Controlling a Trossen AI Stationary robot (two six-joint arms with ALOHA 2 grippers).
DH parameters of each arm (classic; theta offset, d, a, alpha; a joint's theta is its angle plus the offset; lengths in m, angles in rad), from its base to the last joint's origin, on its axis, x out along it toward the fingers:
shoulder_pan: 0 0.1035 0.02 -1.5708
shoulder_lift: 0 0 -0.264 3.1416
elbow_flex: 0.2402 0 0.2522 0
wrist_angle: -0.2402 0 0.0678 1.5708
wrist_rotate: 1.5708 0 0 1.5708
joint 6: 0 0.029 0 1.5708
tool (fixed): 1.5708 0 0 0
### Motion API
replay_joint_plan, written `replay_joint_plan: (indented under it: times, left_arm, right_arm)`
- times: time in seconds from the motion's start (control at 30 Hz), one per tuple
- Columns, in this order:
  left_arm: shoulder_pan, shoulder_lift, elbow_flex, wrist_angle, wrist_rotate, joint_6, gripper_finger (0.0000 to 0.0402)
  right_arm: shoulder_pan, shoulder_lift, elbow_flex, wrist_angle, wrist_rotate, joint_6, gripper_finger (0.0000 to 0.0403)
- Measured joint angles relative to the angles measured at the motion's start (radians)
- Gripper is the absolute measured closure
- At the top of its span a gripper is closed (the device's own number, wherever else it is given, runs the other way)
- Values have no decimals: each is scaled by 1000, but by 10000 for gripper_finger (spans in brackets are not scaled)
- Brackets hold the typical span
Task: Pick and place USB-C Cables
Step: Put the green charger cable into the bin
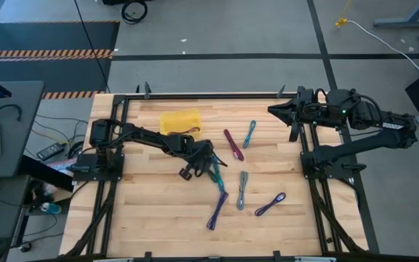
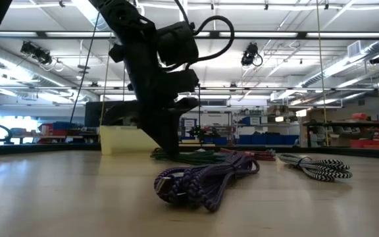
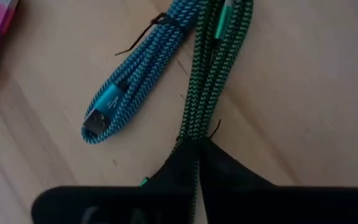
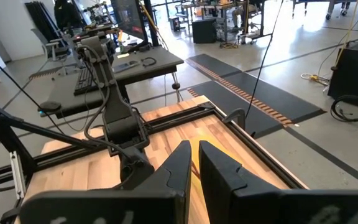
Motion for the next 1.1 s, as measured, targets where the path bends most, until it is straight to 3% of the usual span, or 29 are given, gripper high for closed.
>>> replay_joint_plan:
  times: [0.13, 0.27, 0.37, 0.5, 0.63, 0.77, 0.9, 1.1]
  left_arm:
    - [-13, -8, 10, -21, -7, -103, 397]
    - [-42, -25, 100, -137, -15, -252, 399]
    - [-56, -59, 238, -229, -53, -380, 400]
    - [-66, -58, 454, -484, -142, -557, 401]
    - [-65, -62, 661, -710, -280, -666, 401]
    - [-15, -62, 791, -893, -389, -828, 401]
    - [69, -63, 832, -1064, -402, -1004, 401]
    - [154, -64, 774, -1134, -404, -1004, 401]
  right_arm:
    - [0, 0, 0, 0, 0, -1, 364]
    - [0, 0, 0, 0, 0, -1, 364]
    - [0, 0, 0, -2, 0, 1, 364]
    - [0, 0, 0, -5, 0, 2, 364]
    - [0, 0, 0, -8, 0, 0, 364]
    - [0, 0, 0, -8, 0, -1, 364]
    - [0, 0, 0, -12, 0, -1, 364]
    - [0, 0, 0, -28, 0, -1, 364]
